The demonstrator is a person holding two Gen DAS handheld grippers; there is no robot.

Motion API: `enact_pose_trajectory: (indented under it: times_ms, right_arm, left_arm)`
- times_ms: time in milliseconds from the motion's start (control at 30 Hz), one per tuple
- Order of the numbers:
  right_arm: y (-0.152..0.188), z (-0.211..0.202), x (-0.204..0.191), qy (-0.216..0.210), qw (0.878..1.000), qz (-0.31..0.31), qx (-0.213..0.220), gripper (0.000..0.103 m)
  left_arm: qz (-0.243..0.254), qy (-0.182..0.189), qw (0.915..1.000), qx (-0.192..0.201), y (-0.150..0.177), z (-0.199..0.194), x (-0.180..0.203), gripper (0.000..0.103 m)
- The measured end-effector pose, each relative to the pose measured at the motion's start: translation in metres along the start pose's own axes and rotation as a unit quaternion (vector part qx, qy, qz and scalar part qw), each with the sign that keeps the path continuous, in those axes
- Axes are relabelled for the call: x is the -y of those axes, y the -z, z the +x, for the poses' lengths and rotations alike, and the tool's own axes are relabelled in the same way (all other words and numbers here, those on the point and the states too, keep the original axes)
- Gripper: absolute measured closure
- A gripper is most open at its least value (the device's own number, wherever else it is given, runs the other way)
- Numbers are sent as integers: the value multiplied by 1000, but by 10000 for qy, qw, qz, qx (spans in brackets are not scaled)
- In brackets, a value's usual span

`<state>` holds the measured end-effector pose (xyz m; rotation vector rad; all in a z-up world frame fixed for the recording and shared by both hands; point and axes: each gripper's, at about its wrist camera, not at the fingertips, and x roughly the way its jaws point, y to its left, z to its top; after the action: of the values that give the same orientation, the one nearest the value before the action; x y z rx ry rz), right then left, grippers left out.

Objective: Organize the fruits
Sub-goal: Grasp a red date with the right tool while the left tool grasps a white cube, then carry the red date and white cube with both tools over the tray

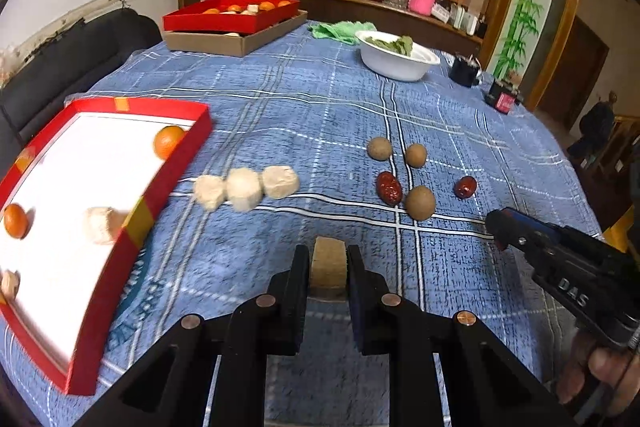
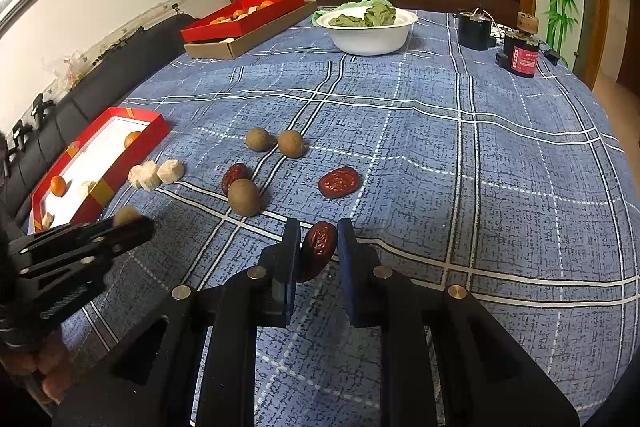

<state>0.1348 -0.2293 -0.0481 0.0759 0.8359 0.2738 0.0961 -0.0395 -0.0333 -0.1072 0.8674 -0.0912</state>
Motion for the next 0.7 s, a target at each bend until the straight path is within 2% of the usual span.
enact_pose_trajectory:
  times_ms: [400,700]
  right_arm:
    - [1,3,-8,-59,9999,-101,-84,86]
    - [0,-12,-20,-50,9996,-266,-23,86]
  left_arm:
    - [-416,-43,9990,163,12,-29,-36,86]
    - [-549,13,9982,246,12,-37,-45,86]
